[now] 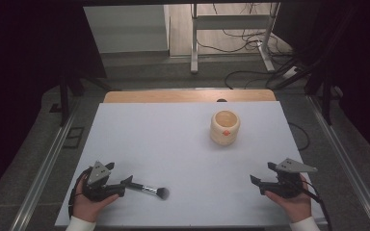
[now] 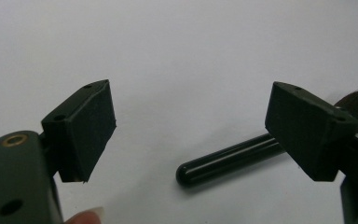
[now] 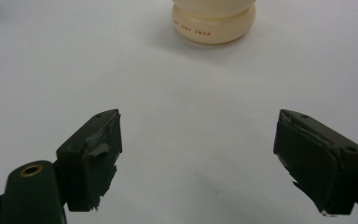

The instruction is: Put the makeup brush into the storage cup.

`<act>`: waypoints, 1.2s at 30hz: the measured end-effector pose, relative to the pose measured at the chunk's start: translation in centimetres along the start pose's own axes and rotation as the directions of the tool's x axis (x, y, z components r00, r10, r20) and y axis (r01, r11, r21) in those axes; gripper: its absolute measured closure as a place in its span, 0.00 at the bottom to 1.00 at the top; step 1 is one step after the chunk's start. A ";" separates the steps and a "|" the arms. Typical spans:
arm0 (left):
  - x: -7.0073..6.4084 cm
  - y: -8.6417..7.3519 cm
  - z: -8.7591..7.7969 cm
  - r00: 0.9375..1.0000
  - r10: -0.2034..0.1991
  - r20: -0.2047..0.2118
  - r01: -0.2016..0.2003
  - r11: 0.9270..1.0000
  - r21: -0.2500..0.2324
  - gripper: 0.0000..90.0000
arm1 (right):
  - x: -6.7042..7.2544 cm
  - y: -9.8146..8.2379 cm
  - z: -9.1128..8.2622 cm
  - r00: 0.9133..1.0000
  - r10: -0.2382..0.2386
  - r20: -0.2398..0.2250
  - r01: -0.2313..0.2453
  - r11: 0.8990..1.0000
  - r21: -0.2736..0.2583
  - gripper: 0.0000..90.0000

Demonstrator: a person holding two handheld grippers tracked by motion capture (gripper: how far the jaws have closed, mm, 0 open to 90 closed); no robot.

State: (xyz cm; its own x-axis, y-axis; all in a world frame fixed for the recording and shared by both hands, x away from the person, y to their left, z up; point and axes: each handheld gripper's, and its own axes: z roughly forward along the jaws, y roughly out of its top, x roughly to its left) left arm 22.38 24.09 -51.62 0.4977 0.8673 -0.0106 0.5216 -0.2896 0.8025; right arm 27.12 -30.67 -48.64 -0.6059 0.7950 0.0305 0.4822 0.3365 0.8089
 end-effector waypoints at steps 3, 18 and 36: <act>0.1 0.0 0.0 1.000 -0.002 0.000 0.002 1.000 -0.001 0.19 | 0.0 0.0 0.1 1.000 0.000 -0.003 0.000 1.000 0.003 0.18; 0.2 0.1 -0.3 1.000 -0.006 -0.006 0.005 1.000 -0.022 0.18 | 0.0 0.0 -0.2 1.000 -0.003 -0.016 0.003 1.000 -0.014 0.18; 0.3 0.7 0.2 1.000 -0.013 -0.007 0.013 1.000 -0.024 0.18 | -0.1 -0.5 -0.3 1.000 -0.008 -0.018 0.008 1.000 -0.001 0.17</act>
State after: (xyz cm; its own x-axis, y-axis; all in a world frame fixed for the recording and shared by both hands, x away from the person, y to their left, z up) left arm 23.04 24.04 -51.20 0.4857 0.8739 -0.0171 0.5113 -0.2682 0.8165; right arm 26.72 -31.03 -48.84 -0.6210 0.7830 0.0342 0.4763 0.3425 0.8098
